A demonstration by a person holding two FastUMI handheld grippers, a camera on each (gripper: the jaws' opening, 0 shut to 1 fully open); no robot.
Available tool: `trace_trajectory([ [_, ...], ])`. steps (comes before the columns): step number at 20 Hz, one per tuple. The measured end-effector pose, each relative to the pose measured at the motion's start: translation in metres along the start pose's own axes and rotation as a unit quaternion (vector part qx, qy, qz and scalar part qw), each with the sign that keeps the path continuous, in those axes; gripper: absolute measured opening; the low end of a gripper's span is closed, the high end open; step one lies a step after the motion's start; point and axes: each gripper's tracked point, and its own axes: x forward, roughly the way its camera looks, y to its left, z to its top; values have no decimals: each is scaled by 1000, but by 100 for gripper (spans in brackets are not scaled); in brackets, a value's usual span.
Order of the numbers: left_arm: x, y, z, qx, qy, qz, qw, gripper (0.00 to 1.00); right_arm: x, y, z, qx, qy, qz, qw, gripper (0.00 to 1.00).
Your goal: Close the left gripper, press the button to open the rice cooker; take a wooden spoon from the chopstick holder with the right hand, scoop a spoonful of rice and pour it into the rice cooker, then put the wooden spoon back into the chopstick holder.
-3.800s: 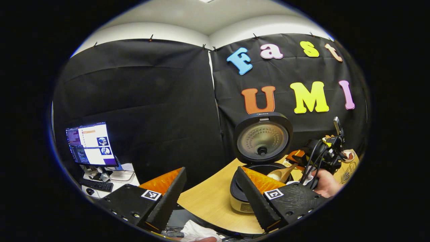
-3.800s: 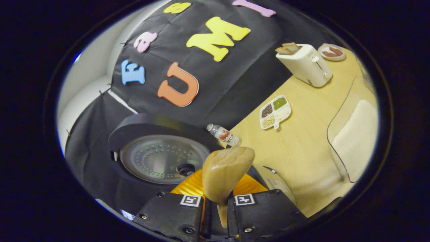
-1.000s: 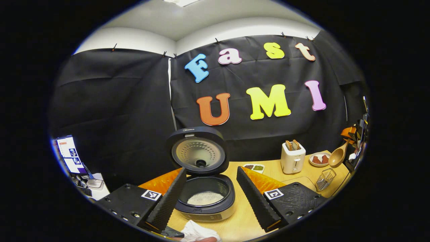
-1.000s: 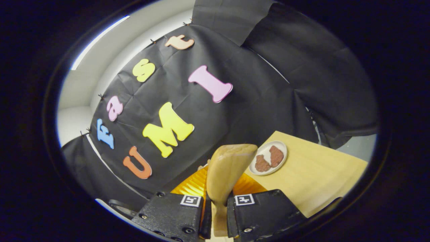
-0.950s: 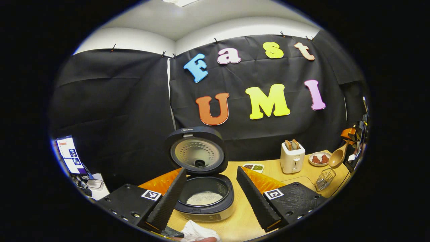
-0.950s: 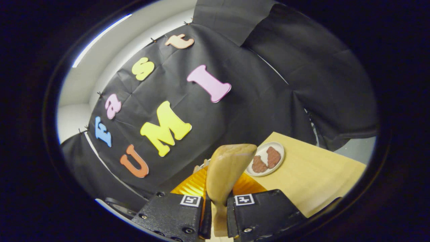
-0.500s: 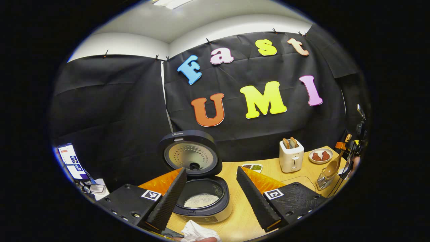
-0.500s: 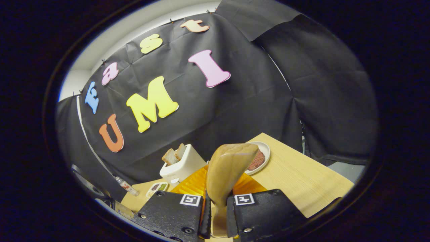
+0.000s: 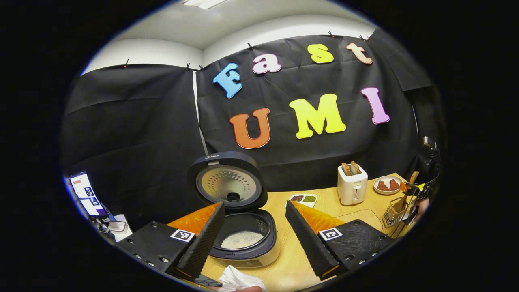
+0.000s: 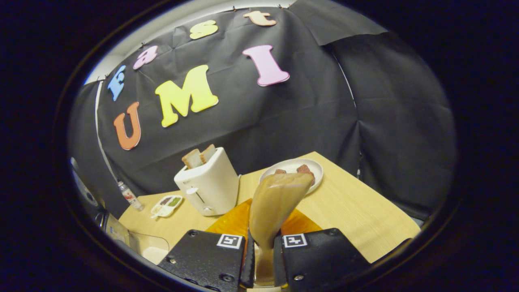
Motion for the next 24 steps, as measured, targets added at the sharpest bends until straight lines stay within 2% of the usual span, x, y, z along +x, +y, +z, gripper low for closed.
trace_trajectory([
  [5,-1,3,-1,5,1,0,1000,95,2,3,-1,-25,0,1,1000,23],
  [9,-1,4,0,2,-1,-1,1000,95,2,-6,-3,-44,15,-19,999,27],
  [11,-3,6,3,0,-5,0,1000,95,3,-17,-7,-53,28,-36,998,41],
  [14,-3,5,4,-2,-6,-1,1000,95,-2,-38,-3,-59,32,-67,995,94],
  [15,-3,6,5,-3,-7,-1,1000,95,-7,-46,-4,-54,35,-78,995,94],
  [20,-6,8,7,0,-11,-2,1000,95,-27,-53,2,-29,36,-75,996,99],
  [24,-9,13,9,-1,-13,-2,1000,95,-56,-48,33,-61,4,-75,995,100],
])
